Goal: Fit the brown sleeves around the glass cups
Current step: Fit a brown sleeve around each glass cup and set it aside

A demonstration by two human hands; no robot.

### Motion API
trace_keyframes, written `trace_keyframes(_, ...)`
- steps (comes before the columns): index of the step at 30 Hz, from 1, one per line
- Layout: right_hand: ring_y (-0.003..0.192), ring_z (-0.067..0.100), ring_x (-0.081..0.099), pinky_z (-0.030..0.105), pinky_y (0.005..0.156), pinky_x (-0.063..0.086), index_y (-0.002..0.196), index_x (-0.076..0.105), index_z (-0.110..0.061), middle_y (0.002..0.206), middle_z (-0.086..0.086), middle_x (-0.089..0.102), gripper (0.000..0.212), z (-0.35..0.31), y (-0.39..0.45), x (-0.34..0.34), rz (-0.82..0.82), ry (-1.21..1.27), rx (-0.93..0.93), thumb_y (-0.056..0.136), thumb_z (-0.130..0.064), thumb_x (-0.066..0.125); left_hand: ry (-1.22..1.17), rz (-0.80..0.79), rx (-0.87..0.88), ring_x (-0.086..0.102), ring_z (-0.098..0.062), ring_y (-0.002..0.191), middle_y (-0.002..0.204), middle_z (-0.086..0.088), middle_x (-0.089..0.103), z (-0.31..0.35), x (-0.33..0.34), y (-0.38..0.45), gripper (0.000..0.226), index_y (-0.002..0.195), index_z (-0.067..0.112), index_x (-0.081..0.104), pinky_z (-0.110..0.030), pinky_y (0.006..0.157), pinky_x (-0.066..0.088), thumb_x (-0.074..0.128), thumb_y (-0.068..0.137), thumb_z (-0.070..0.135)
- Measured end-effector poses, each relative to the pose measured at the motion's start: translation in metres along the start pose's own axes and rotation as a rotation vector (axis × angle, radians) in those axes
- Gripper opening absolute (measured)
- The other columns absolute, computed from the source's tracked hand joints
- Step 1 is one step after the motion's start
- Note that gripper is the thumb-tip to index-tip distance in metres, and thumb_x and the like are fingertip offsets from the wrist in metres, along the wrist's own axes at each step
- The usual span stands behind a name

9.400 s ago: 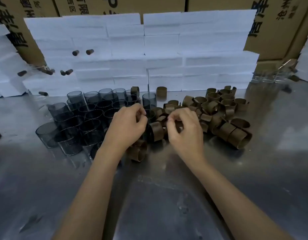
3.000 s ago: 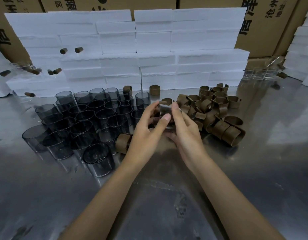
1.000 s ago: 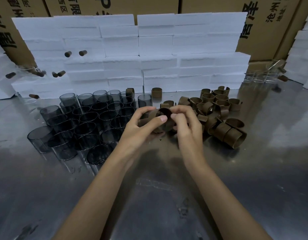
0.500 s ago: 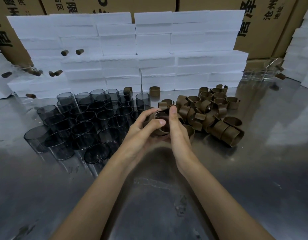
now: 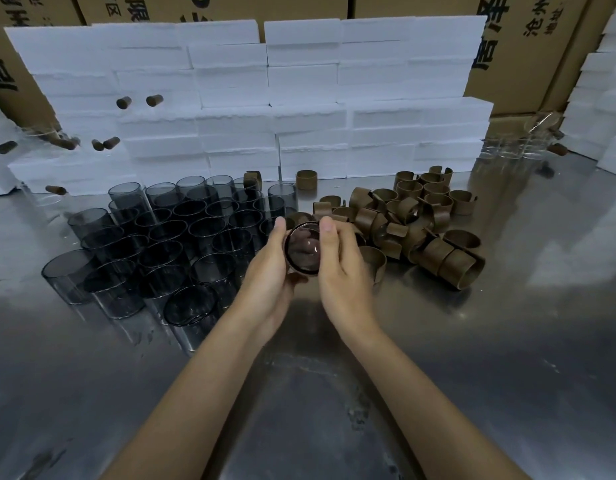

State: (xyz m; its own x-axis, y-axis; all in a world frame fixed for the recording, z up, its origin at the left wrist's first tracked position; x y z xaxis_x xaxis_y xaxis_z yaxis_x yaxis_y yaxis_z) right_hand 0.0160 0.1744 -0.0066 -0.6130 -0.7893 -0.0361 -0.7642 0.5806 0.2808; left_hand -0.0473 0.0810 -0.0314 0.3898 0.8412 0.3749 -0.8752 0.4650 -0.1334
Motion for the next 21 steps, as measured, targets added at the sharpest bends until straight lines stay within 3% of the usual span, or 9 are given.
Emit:
trace_keyframes(2, 0.103, -0.001, 0.062, 0.018, 0.082, 0.045, 0.099, 0.063, -0.041, 0.103, -0.016, 0.068, 0.029, 0.007, 0.001, 0.0, -0.006, 0.103, 0.098, 0.089, -0.059, 0.042, 0.012, 0.085, 0.005, 0.071, -0.025, 0.112, 0.112, -0.014, 0.077, 0.0, -0.008, -0.003, 0.036, 0.106, 0.011, 0.074, -0.041, 0.102, 0.051, 0.048, 0.108, 0.035)
trace_keyframes(5, 0.092, 0.015, 0.069, 0.033, 0.081, 0.052, 0.089, 0.07, -0.023, 0.089, -0.003, 0.076, 0.031, 0.032, 0.003, -0.006, 0.028, 0.356, 0.388, 0.089, -0.05, 0.054, 0.007, 0.103, -0.034, 0.076, -0.018, 0.094, 0.105, -0.012, 0.079, -0.003, -0.007, -0.008, 0.032, 0.107, 0.011, 0.074, -0.029, 0.08, 0.058, 0.05, 0.108, 0.032)
trace_keyframes(9, 0.072, 0.02, 0.066, 0.034, 0.074, 0.053, 0.066, 0.06, -0.019, 0.076, 0.004, 0.069, 0.029, 0.051, -0.006, -0.006, 0.056, 0.512, 0.565, 0.089, -0.035, 0.065, 0.02, 0.133, -0.059, 0.076, -0.026, 0.098, 0.104, -0.013, 0.078, -0.013, -0.004, -0.011, 0.033, 0.115, 0.009, 0.073, -0.031, 0.075, 0.059, 0.055, 0.104, 0.035)
trace_keyframes(13, 0.065, 0.019, 0.069, 0.032, 0.067, 0.055, 0.057, 0.061, -0.021, 0.069, 0.002, 0.07, 0.032, 0.056, -0.01, -0.006, 0.082, 0.54, 0.586, 0.087, -0.027, 0.071, -0.034, 0.178, -0.054, 0.076, -0.019, 0.079, 0.088, -0.007, 0.078, -0.021, -0.001, -0.015, 0.025, 0.104, 0.01, 0.073, -0.025, 0.06, 0.057, 0.064, 0.098, 0.032)
trace_keyframes(16, 0.063, 0.019, 0.071, 0.031, 0.064, 0.055, 0.046, 0.064, -0.024, 0.07, 0.003, 0.072, 0.042, 0.057, -0.01, -0.008, 0.089, 0.521, 0.586, 0.087, -0.025, 0.073, -0.076, 0.217, -0.066, 0.074, -0.02, 0.081, 0.102, -0.011, 0.076, -0.025, -0.002, -0.016, 0.04, 0.122, 0.003, 0.068, -0.024, 0.058, 0.055, 0.069, 0.093, 0.032)
trace_keyframes(21, 0.064, 0.019, 0.071, 0.03, 0.06, 0.057, 0.042, 0.062, -0.023, 0.07, 0.004, 0.072, 0.048, 0.053, -0.01, -0.006, 0.065, 0.575, 0.588, 0.088, -0.02, 0.074, -0.121, 0.212, -0.055, 0.075, -0.023, 0.085, 0.11, -0.018, 0.076, -0.026, 0.002, -0.015, 0.039, 0.12, 0.002, 0.07, -0.026, 0.062, 0.056, 0.071, 0.093, 0.03)
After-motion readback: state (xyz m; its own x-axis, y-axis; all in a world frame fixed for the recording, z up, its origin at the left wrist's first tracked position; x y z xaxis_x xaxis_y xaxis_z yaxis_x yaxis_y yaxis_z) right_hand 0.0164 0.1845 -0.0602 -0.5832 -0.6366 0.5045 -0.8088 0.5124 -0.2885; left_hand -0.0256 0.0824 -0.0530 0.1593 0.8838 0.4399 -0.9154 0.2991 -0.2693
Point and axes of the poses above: each hand's wrist, its own y-axis towards the middle knuckle, its own x-axis out of the palm, z = x × y, the point moved 10 cm from there along y, towards the middle knuckle
